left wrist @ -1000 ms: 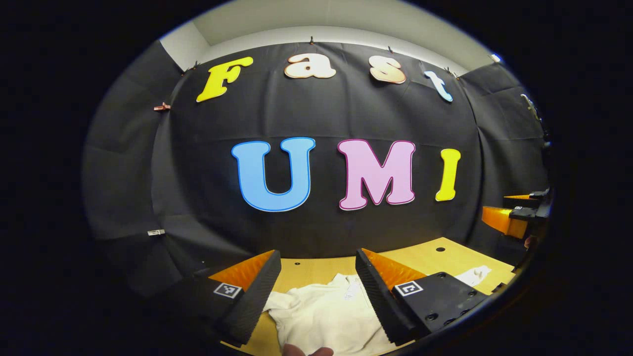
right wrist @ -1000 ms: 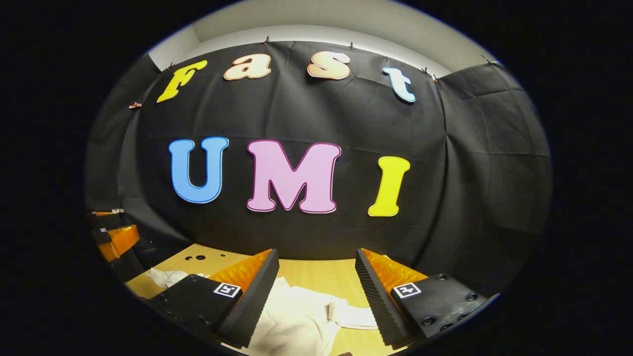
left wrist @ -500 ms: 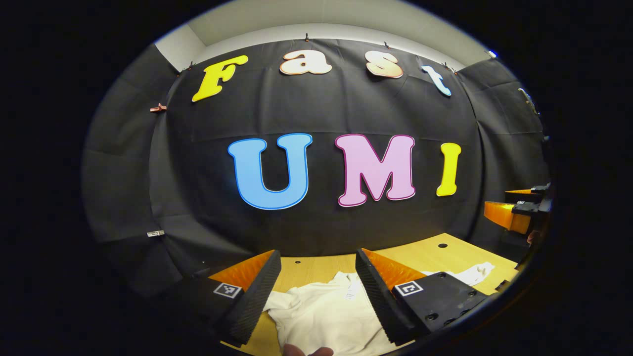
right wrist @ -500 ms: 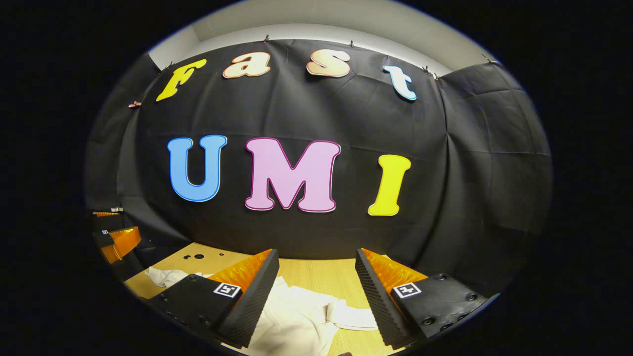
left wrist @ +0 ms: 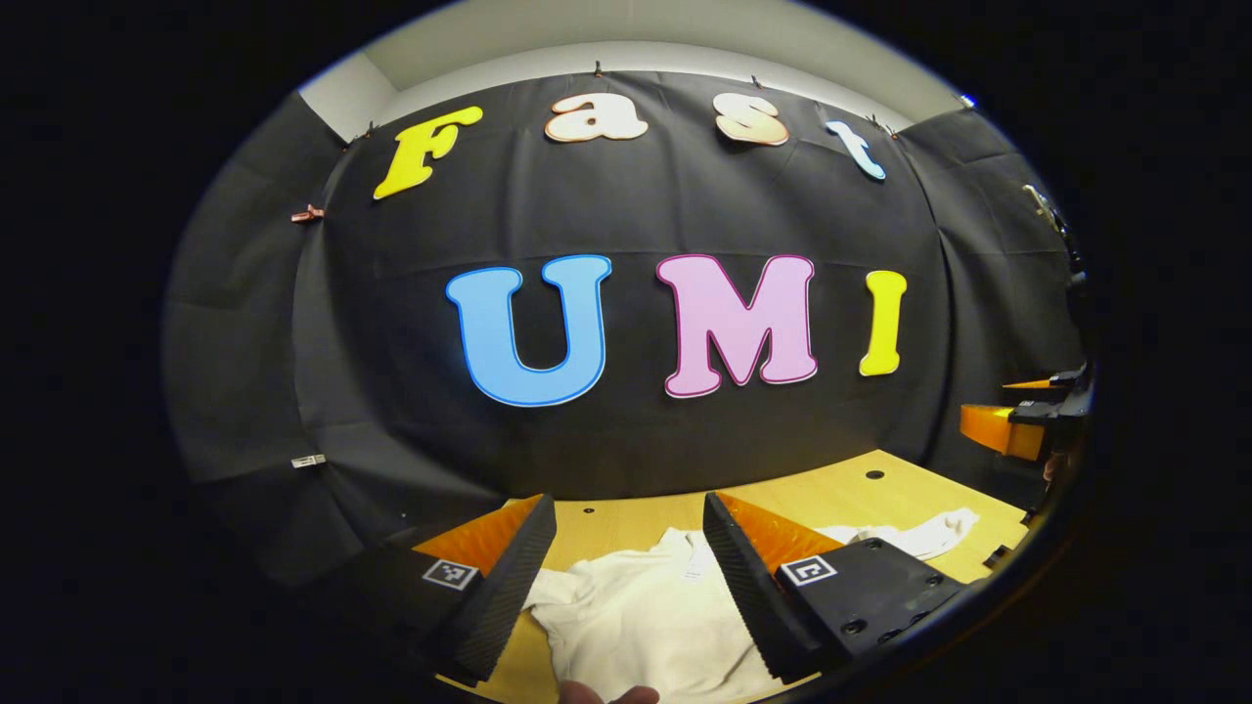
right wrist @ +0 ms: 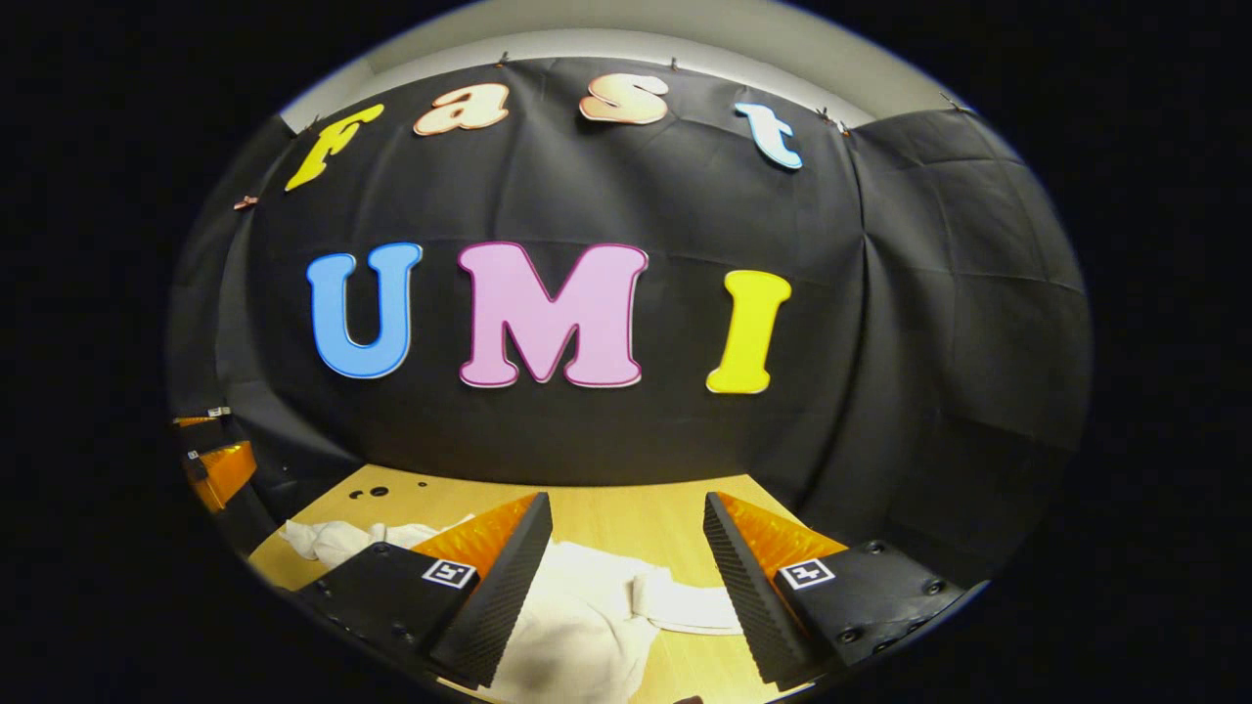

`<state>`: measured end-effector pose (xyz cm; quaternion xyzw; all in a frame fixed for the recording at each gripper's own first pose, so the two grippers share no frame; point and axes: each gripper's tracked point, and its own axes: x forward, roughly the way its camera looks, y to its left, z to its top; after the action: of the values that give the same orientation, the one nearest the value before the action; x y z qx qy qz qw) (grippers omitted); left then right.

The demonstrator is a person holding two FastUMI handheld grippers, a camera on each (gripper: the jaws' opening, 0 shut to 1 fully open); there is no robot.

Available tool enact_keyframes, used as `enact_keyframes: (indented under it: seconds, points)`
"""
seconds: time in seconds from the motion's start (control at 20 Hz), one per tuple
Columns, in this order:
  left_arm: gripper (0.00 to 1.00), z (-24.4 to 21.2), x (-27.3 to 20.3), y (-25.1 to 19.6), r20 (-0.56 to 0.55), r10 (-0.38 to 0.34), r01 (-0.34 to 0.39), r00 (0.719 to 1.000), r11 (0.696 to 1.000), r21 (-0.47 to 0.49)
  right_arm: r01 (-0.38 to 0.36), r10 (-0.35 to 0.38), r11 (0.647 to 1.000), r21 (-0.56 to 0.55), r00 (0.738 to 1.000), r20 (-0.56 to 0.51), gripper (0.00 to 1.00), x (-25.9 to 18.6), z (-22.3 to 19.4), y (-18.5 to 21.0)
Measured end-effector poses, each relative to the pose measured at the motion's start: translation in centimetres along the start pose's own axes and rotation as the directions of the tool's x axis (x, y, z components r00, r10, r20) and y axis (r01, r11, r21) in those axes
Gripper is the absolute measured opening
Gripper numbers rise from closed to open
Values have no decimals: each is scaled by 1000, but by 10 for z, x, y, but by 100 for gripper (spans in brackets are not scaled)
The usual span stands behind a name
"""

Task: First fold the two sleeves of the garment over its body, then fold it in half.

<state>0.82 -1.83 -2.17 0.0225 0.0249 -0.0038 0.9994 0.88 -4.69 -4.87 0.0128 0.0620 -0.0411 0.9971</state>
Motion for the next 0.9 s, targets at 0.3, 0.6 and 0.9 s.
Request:
enact_keyframes:
  seconds: [0.3, 0.6, 0.9]
  points:
    - [96, -14, -5, -23, -40, -17, 19, 999, 999, 46, 120, -126, 991, -54, 984, -128, 96, 30, -72, -92]
    - [96, -30, -3, -52, -105, -16, 25, 994, 996, 87, 177, -187, 982, -62, 950, -251, 96, 74, -146, -168]
    - [97, -45, 4, -84, -163, 7, 13, 987, 993, 118, 217, -212, 976, -35, 887, -411, 96, 115, -230, -225]
